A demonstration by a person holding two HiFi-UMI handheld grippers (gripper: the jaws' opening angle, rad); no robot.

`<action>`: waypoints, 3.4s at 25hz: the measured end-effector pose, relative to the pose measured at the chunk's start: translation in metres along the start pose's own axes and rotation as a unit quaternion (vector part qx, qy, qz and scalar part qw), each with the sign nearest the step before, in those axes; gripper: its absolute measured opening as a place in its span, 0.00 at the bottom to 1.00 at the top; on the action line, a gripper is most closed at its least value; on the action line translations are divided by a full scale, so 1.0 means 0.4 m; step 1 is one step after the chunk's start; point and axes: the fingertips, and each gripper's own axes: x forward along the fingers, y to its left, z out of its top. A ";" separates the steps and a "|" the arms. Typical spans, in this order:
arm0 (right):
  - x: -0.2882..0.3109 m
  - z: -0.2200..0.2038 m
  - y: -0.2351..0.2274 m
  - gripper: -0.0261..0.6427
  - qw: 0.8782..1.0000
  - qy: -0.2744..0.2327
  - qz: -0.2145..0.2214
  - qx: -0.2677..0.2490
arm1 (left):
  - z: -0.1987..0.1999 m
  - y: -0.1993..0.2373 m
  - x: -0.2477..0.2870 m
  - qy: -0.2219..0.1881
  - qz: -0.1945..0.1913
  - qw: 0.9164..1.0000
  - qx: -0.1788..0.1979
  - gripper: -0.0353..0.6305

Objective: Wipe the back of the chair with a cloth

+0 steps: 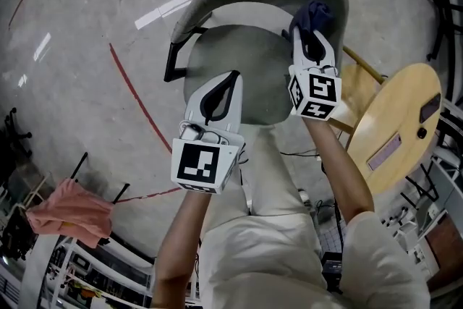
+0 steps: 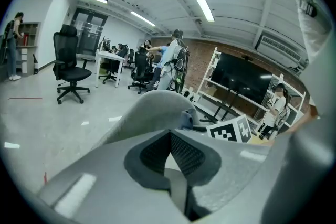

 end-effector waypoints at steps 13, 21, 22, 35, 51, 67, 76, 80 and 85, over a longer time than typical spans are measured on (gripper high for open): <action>-0.055 -0.100 -0.162 0.15 0.982 0.029 -0.180 0.047 | -0.004 -0.007 0.013 0.003 -0.011 1.000 0.002 0.06; 0.012 -0.091 -0.155 0.15 0.987 0.035 -0.152 0.029 | -0.010 -0.007 0.023 0.006 -0.011 1.000 0.001 0.06; 0.021 -0.089 -0.151 0.15 0.988 0.036 -0.146 0.026 | -0.008 -0.006 0.026 0.005 -0.012 1.000 0.002 0.06; 0.115 -0.070 -0.091 0.15 0.996 0.038 -0.073 -0.022 | -0.008 0.009 0.041 0.003 -0.004 1.000 -0.002 0.06; 0.223 -0.037 0.046 0.15 0.998 0.033 0.012 -0.050 | -0.005 0.032 0.054 0.001 0.009 1.000 -0.010 0.06; 0.280 0.002 0.194 0.15 0.995 0.028 0.081 -0.052 | -0.013 0.054 0.030 -0.002 0.020 1.000 -0.019 0.06; 0.298 0.001 0.251 0.15 0.992 0.030 0.105 -0.056 | -0.016 0.083 0.014 -0.004 0.034 0.999 -0.026 0.06; 0.301 0.001 0.287 0.15 0.990 0.031 0.123 -0.062 | -0.017 0.091 0.008 -0.005 0.037 0.999 -0.027 0.06; 0.302 -0.003 0.351 0.15 0.983 0.034 0.165 -0.076 | -0.021 0.095 -0.001 -0.005 0.040 0.999 -0.026 0.06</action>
